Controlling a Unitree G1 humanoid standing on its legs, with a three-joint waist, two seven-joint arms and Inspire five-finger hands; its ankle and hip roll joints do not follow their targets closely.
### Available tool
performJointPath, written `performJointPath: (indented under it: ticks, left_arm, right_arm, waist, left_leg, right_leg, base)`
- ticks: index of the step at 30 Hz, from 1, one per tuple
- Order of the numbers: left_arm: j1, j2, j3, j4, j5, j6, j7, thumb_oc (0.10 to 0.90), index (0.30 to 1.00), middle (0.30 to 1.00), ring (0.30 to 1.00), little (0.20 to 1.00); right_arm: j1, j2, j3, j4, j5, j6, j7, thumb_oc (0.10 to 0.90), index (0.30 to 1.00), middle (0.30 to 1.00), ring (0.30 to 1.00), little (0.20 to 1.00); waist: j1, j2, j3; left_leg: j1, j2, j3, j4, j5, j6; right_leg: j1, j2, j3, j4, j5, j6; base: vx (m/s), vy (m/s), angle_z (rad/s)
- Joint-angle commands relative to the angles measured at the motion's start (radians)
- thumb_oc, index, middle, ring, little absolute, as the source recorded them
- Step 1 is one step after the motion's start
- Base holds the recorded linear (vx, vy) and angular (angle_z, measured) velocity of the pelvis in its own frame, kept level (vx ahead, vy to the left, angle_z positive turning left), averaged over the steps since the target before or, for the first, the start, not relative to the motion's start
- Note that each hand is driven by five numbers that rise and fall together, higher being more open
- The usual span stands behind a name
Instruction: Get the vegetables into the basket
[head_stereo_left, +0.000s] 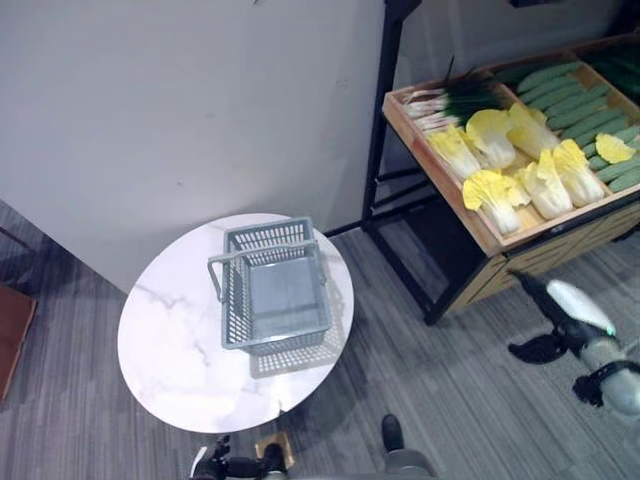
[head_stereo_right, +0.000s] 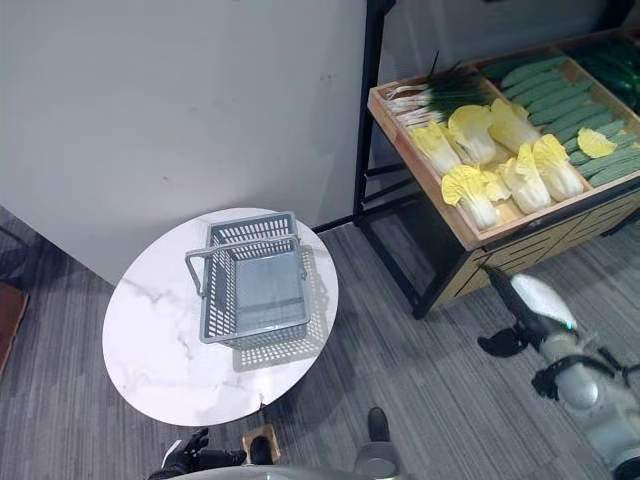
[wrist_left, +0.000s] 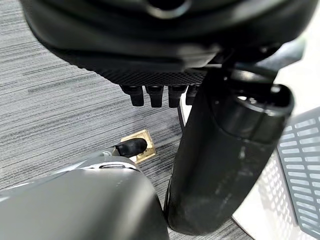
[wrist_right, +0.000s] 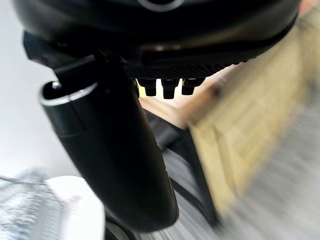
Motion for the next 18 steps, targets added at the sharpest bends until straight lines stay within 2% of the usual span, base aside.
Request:
performJointPath:
  ticks: [1,3,6,7,9,11,13,15,18]
  left_arm:
    - [-0.014,0.059,-0.015,0.063,0.067,0.01,-0.014,0.9,1.0,1.0,1.0,1.0]
    - [-0.014,0.061,-0.023,0.065,0.069,0.012,-0.015,0.9,1.0,1.0,1.0,1.0]
    - [-0.019,0.067,-0.032,0.071,0.068,0.018,-0.008,0.9,1.0,1.0,1.0,1.0]
    - [-0.02,0.067,-0.042,0.07,0.065,0.019,-0.005,0.9,1.0,1.0,1.0,1.0]
    - [-0.021,0.067,-0.041,0.069,0.064,0.021,-0.003,0.9,1.0,1.0,1.0,1.0]
    - [-0.028,0.073,-0.062,0.071,0.054,0.025,0.007,0.9,1.0,1.0,1.0,1.0]
    - [-0.029,0.07,-0.08,0.065,0.042,0.025,0.017,0.9,1.0,1.0,1.0,1.0]
    - [-0.039,0.074,-0.083,0.071,0.012,0.026,0.035,0.9,1.0,1.0,1.0,1.0]
    - [-0.04,0.074,-0.087,0.065,0.004,0.023,0.04,0.9,1.0,1.0,1.0,1.0]
  right_arm:
    - [-0.24,-0.015,0.039,-0.126,0.036,-0.107,0.0,0.9,1.0,1.0,1.0,1.0]
    - [-0.289,-0.011,0.07,-0.178,0.055,-0.113,0.008,0.9,1.0,1.0,1.0,1.0]
    - [-0.442,0.032,0.189,-0.218,0.127,-0.108,0.034,0.9,1.0,1.0,1.0,1.0]
    - [-0.525,0.065,0.257,-0.229,0.156,-0.104,0.046,0.9,1.0,1.0,1.0,1.0]
    - [-0.584,0.079,0.308,-0.196,0.164,-0.098,0.047,0.9,1.0,1.0,1.0,1.0]
    - [-0.764,0.159,0.448,-0.126,0.225,-0.069,0.058,0.9,1.0,1.0,1.0,1.0]
    - [-0.83,0.218,0.491,-0.067,0.265,-0.055,0.047,0.9,1.0,1.0,1.0,1.0]
    - [-0.911,0.315,0.541,0.04,0.309,-0.036,0.025,0.9,1.0,1.0,1.0,1.0]
    - [-0.938,0.34,0.558,0.076,0.314,-0.031,0.017,0.9,1.0,1.0,1.0,1.0]
  waist:
    - [0.043,-0.068,0.008]
    - [0.055,-0.069,0.005]
    - [0.081,-0.073,0.005]
    - [0.096,-0.075,0.006]
    - [0.097,-0.076,0.008]
    - [0.124,-0.082,0.017]
    - [0.138,-0.084,0.025]
    - [0.161,-0.088,0.044]
    - [0.166,-0.088,0.05]
  left_leg:
    - [0.016,0.004,-0.057,0.006,-0.008,-0.009]
    - [0.014,0.002,-0.06,0.006,-0.007,-0.009]
    - [0.008,-0.001,-0.068,0.006,-0.006,-0.01]
    - [0.005,-0.001,-0.07,0.006,-0.004,-0.01]
    - [0.003,-0.002,-0.074,0.006,-0.004,-0.01]
    - [-0.011,-0.006,-0.087,0.006,0.003,-0.011]
    - [-0.019,-0.01,-0.093,0.006,0.006,-0.009]
    - [-0.037,-0.014,-0.106,0.006,0.014,-0.009]
    - [-0.046,-0.016,-0.113,0.006,0.017,-0.008]
  right_leg:
    - [0.022,-0.047,-0.003,0.004,0.011,0.063]
    - [0.023,-0.049,-0.006,0.004,0.011,0.063]
    - [0.028,-0.055,-0.019,0.004,0.01,0.063]
    - [0.03,-0.057,-0.023,0.004,0.01,0.063]
    - [0.031,-0.058,-0.027,0.004,0.009,0.063]
    - [0.032,-0.063,-0.04,0.004,0.008,0.062]
    - [0.031,-0.065,-0.043,0.004,0.009,0.061]
    - [0.027,-0.069,-0.051,0.004,0.011,0.06]
    - [0.024,-0.07,-0.054,0.004,0.013,0.059]
  base:
    - [-0.01,0.019,0.06]
    - [0.0,0.017,0.05]
    - [0.0,0.014,0.09]
    - [-0.01,0.008,0.19]
    - [-0.01,0.005,0.2]
    - [-0.04,0.011,0.22]
    - [-0.04,0.017,0.2]
    - [-0.05,0.013,0.21]
    - [-0.04,0.004,0.15]
